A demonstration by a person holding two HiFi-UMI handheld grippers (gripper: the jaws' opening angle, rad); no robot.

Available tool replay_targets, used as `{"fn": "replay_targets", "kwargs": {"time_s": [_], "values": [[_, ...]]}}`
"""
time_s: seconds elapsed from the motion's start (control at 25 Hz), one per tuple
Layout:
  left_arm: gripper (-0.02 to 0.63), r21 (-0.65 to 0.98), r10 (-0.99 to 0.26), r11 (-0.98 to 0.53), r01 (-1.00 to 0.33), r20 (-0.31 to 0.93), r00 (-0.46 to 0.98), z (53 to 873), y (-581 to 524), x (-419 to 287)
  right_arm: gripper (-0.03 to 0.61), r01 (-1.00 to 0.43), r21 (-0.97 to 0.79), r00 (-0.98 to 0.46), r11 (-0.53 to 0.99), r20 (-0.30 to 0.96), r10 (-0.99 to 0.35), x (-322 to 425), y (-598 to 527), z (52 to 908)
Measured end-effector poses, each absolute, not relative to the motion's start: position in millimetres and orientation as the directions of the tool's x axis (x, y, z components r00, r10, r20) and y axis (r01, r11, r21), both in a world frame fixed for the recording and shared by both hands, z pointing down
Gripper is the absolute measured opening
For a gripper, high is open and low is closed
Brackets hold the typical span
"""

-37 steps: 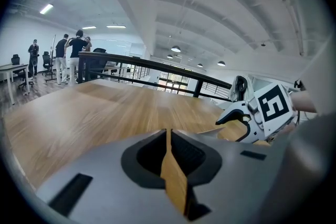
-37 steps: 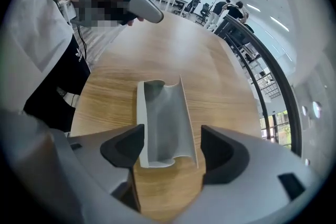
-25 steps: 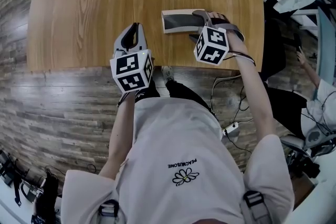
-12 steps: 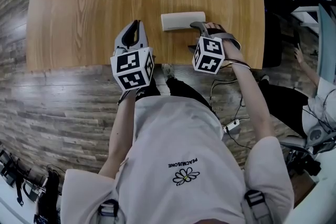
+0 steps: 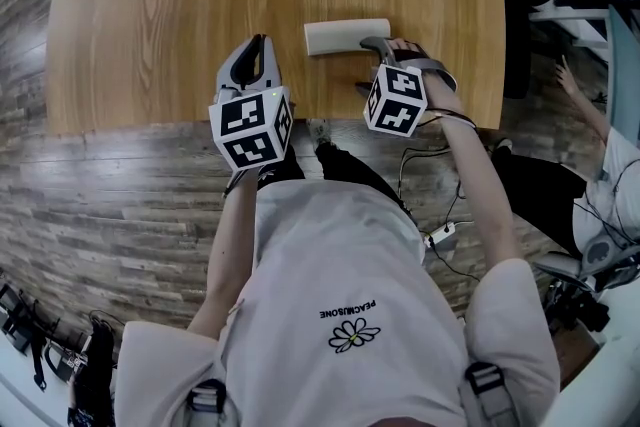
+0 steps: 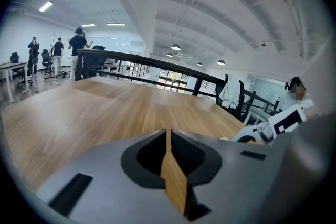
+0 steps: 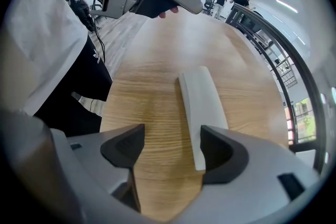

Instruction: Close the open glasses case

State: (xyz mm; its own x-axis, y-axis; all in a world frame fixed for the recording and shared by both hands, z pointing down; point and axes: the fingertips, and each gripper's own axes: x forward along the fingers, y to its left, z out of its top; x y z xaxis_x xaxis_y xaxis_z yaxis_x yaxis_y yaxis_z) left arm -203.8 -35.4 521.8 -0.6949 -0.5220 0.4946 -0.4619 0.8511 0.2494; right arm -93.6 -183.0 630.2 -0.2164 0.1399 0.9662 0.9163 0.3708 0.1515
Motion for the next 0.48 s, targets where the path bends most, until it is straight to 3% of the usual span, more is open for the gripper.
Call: {"fn": "replay_targets", "kwargs": {"time_s": [0.16, 0.48], "values": [[0.026, 0.247, -0.531, 0.846, -0.473, 0.482, -0.697, 517.2, -39.5, -205.1, 0.316, 0.901, 0.181, -0.26, 0.393, 0.953, 0.156, -101.0, -182.7, 621.4], [0.026, 0.232, -0.577, 0.817, -0.528, 0.356, -0.735, 457.5, -51.7, -223.5, 0.314, 0.643, 0.277, -0.617, 0.714, 0.74, 0.268, -167.0, -184.8, 500.8]]}}
